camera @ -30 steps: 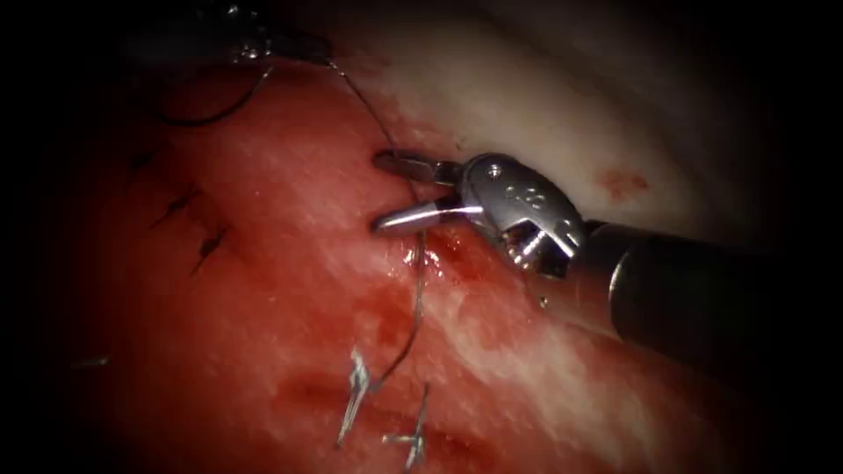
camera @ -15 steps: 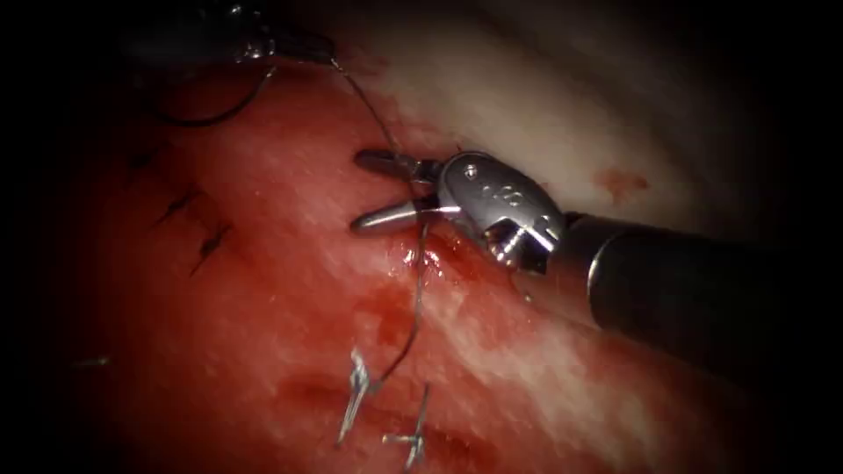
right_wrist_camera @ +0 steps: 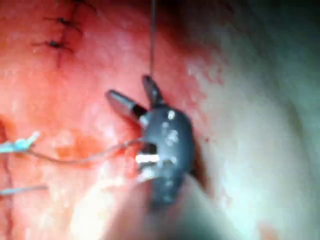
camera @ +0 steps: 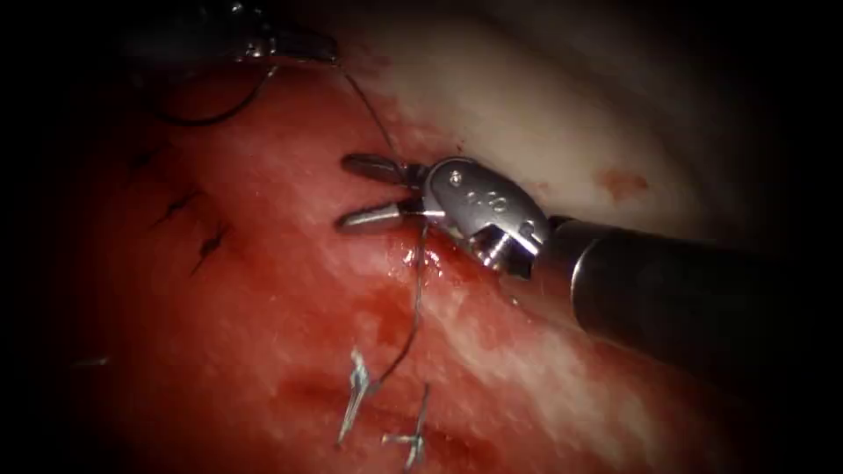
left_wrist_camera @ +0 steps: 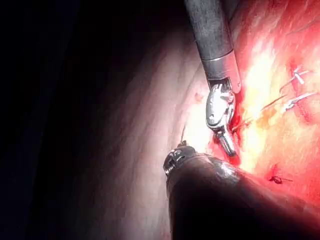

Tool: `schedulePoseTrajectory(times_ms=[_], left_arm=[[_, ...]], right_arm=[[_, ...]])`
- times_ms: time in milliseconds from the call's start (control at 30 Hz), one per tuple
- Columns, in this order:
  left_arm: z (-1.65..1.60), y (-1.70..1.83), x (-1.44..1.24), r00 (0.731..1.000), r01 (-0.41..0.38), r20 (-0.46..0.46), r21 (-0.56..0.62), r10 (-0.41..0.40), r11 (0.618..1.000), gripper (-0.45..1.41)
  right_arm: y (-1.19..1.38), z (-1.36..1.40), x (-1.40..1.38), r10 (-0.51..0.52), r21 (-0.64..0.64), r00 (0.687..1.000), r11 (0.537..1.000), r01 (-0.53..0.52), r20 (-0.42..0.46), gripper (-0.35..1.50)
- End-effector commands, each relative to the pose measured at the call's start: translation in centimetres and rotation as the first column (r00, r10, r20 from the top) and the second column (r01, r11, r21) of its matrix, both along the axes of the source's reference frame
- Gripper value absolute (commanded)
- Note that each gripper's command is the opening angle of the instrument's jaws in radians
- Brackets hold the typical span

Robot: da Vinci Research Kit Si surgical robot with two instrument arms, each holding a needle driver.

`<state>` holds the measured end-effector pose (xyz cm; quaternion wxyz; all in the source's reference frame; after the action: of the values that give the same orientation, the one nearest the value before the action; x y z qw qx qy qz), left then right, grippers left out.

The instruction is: Wound Closure

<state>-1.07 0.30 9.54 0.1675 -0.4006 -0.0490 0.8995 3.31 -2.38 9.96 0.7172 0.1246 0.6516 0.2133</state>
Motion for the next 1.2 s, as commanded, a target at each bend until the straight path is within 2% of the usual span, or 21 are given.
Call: schedulePoseTrajectory(times_ms=[33,400,433,467,500,533,567,700,733,767,800,833,867,900,933,967,1100,1167,1200], left_arm=[[0.05,0.04,-0.05,1.0,-0.001,0.0,-0.004,0.001,1.0,-0.45],[0.04,0.05,-0.06,1.0,-0.002,0.004,-0.002,0.002,1.0,-0.45],[0.05,0.07,-0.07,1.0,-0.002,0.005,-0.002,0.002,1.0,-0.45],[0.09,0.1,-0.07,1.0,-0.002,0.006,-0.002,0.002,1.0,-0.45],[0.09,0.1,-0.07,1.0,-0.002,0.006,-0.002,0.002,1.0,-0.45],[0.12,0.11,-0.08,1.0,-0.002,0.006,-0.002,0.002,1.0,-0.45],[0.16,0.13,-0.08,1.0,-0.003,0.009,-0.002,0.003,1.0,-0.45],[0.38,0.18,-0.08,1.0,-0.004,0.005,-0.009,0.004,1.0,-0.45],[0.53,0.17,-0.1,1.0,-0.026,-0.012,0.001,0.026,1.0,-0.45],[0.53,0.17,-0.1,1.0,-0.026,-0.012,0.001,0.026,1.0,-0.45],[0.64,0.15,-0.14,0.999,-0.026,-0.02,0.011,0.027,1.0,-0.45],[0.81,0.11,-0.22,0.999,-0.03,-0.019,0.027,0.031,0.999,-0.45],[0.81,0.11,-0.22,0.999,-0.03,-0.019,0.027,0.031,0.999,-0.45],[0.9,0.1,-0.27,0.999,-0.032,-0.018,0.038,0.033,0.999,-0.45],[1.13,0.07,-0.36,0.999,-0.019,-0.028,0.061,0.021,0.998,-0.45],[1.13,0.07,-0.36,0.999,-0.019,-0.028,0.061,0.021,0.998,-0.45],[1.6,0.07,-0.52,0.999,-0.036,-0.037,0.065,0.038,0.997,-0.45],[1.78,0.09,-0.57,0.995,-0.099,-0.023,0.021,0.099,0.995,-0.45],[1.99,0.12,-0.6,0.983,-0.183,-0.009,-0.049,0.183,0.982,-0.45]], right_arm=[[0.01,0.03,0.05,0.001,0.003,1.0,1.0,-0.001,-0.002,-0.35],[0.07,0.03,0.04,-0.021,-0.035,0.999,0.999,0.021,0.026,-0.35],[0.07,0.03,0.01,-0.029,-0.035,1.0,0.999,0.029,0.009,-0.13],[0.07,0.01,-0.05,-0.021,-0.036,1.0,0.999,0.021,0.003,0.78],[0.07,0.01,-0.05,-0.021,-0.036,1.0,0.999,0.021,0.003,0.78],[0.08,-0.01,-0.12,-0.006,-0.034,1.0,0.999,0.007,0.015,1.03],[0.08,-0.03,-0.18,0.001,-0.033,1.0,0.999,0.0,0.024,1.13],[0.15,-0.12,-0.55,0.044,-0.024,0.998,0.999,-0.043,0.052,1.18],[0.2,-0.16,-0.82,0.079,-0.018,0.995,0.997,-0.078,0.058,1.18],[0.2,-0.16,-0.82,0.079,-0.018,0.995,0.997,-0.078,0.058,1.18],[0.23,-0.17,-0.94,0.095,-0.016,0.993,0.995,-0.094,0.068,1.18],[0.27,-0.21,-1.22,0.133,-0.011,0.988,0.991,-0.132,0.077,1.19],[0.27,-0.21,-1.22,0.133,-0.011,0.988,0.991,-0.132,0.077,1.19],[0.28,-0.22,-1.34,0.146,-0.01,0.986,0.989,-0.145,0.079,1.19],[0.28,-0.25,-1.6,0.175,-0.01,0.981,0.985,-0.175,0.089,1.19],[0.28,-0.25,-1.6,0.175,-0.01,0.981,0.985,-0.175,0.089,1.19],[0.23,-0.28,-1.95,0.215,-0.016,0.971,0.977,-0.215,0.103,1.21],[0.19,-0.3,-2.05,0.226,-0.019,0.968,0.974,-0.225,0.112,1.23],[0.15,-0.32,-2.11,0.238,-0.023,0.963,0.971,-0.237,0.129,1.25]])
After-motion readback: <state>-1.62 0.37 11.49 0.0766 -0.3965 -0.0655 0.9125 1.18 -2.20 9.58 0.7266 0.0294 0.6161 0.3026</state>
